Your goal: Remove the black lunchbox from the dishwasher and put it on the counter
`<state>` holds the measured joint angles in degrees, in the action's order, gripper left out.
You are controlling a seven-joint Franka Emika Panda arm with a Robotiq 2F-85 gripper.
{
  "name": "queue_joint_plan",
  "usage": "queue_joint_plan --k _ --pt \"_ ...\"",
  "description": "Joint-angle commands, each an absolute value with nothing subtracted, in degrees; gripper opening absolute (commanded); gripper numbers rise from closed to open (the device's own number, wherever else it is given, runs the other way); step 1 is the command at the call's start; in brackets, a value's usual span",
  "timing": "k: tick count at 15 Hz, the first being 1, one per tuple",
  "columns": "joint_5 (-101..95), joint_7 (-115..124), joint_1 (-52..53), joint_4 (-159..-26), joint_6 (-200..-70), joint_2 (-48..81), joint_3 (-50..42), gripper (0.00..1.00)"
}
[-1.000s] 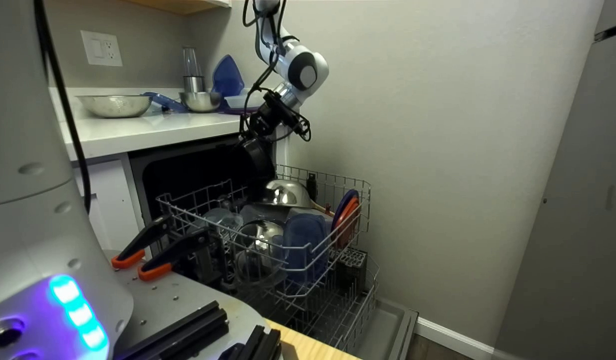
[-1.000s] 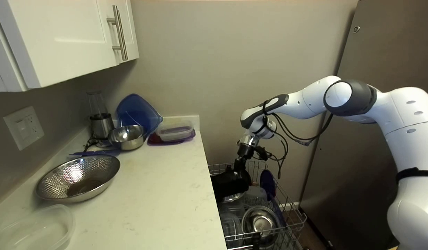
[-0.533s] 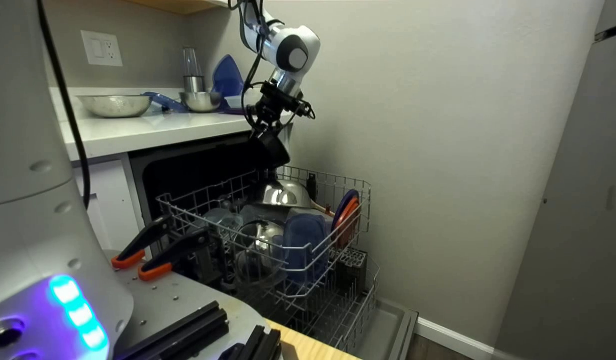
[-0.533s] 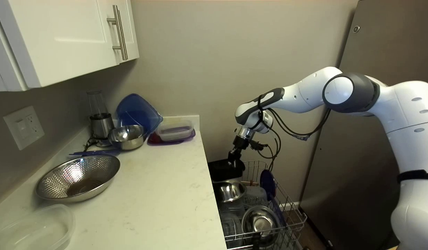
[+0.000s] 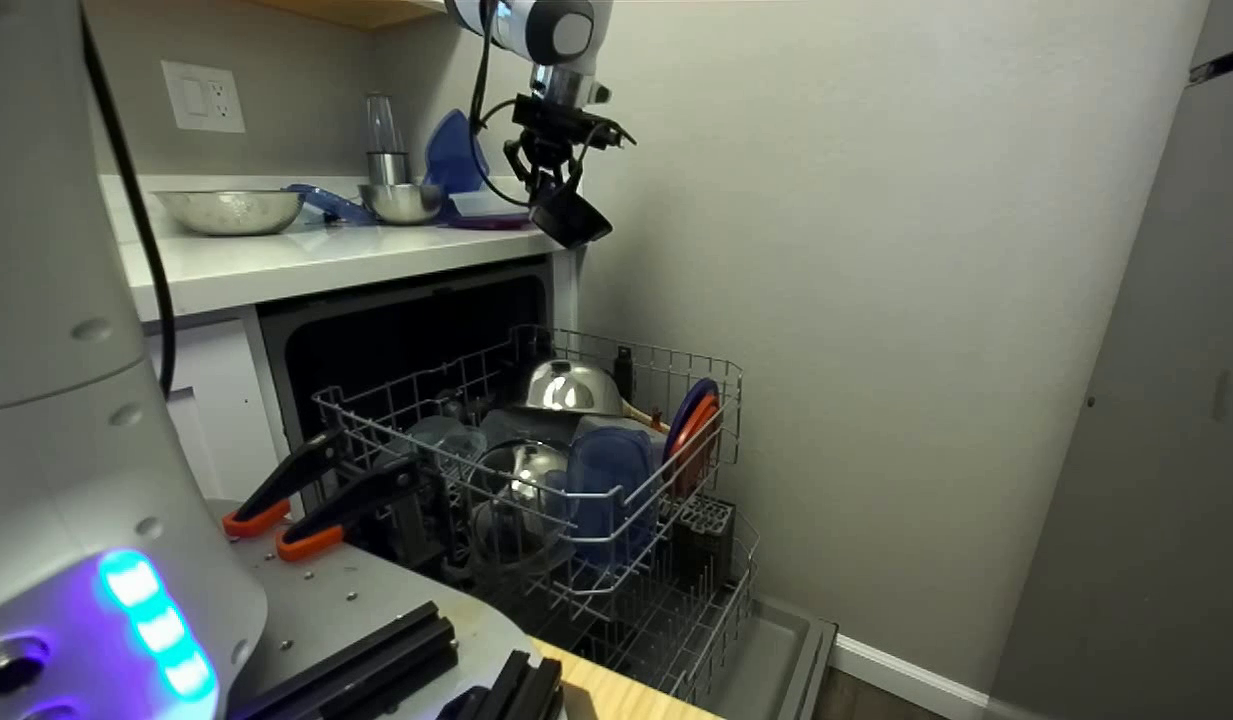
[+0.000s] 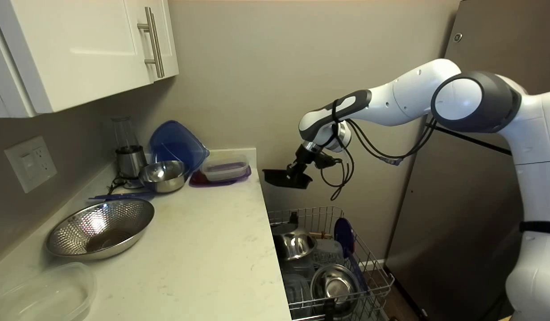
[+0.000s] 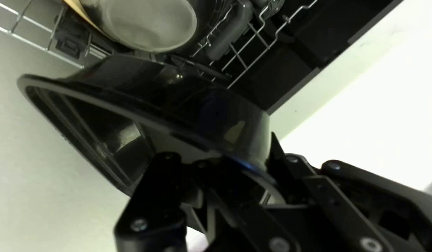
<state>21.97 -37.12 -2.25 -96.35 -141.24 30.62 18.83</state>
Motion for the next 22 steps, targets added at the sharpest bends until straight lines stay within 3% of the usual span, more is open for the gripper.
queue_joint_plan --k 1,9,17,22 --pt "20.34 -33.96 0.2 -101.36 -147.22 25.8 17.58 0.01" --pt "17.27 -37.37 3.21 -106.55 -160.32 22.72 23.75 0.01" --pt "27.42 -57.98 -3.67 -105.87 -146.35 22.53 39.96 0.01" --pt "27.98 -64.75 -0.32 -102.02 -131.2 26.08 37.31 0.01"
